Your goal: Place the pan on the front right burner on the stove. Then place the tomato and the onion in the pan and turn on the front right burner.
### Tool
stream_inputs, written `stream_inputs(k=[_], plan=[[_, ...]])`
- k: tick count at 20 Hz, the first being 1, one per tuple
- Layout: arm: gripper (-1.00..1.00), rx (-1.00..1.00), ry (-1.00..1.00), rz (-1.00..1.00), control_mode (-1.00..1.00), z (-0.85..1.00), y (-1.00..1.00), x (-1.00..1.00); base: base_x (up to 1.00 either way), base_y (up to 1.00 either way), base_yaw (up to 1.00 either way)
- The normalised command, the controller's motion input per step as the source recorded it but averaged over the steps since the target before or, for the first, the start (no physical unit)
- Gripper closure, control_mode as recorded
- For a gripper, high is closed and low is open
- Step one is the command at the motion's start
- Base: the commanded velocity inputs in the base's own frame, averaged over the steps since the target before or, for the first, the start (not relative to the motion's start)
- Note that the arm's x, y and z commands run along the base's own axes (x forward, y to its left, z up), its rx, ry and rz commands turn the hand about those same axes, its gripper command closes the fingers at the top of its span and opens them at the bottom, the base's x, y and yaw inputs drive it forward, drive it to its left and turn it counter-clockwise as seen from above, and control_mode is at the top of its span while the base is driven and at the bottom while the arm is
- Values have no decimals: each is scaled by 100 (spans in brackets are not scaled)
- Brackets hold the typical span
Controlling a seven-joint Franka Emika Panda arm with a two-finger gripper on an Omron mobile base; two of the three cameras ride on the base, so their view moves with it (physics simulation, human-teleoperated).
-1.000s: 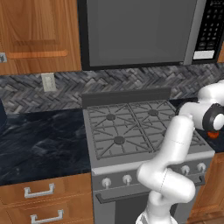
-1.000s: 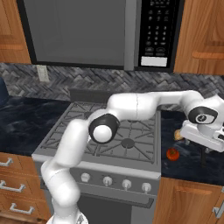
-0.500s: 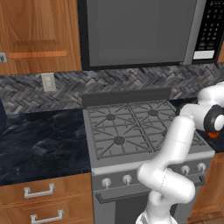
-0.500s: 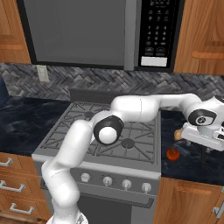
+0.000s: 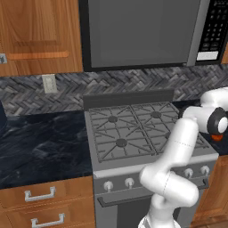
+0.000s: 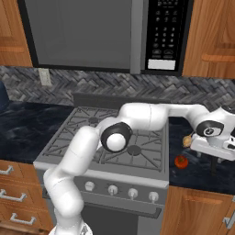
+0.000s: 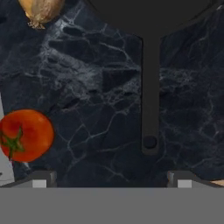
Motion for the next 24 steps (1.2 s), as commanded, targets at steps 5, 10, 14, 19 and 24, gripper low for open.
stream_inputs(k=[5, 10, 14, 19, 24], plan=[[-100, 0, 0, 2, -100, -19, -24, 18, 0, 0, 0], [-100, 0, 0, 4, -100, -21, -25, 14, 0, 0, 0], [-100, 0, 0, 3, -100, -20, -26, 21, 0, 0, 0], [-100, 0, 0, 3, -100, -26, -17, 13, 0, 0, 0], [-100, 0, 0, 2, -100, -23, -18, 15, 0, 0, 0]])
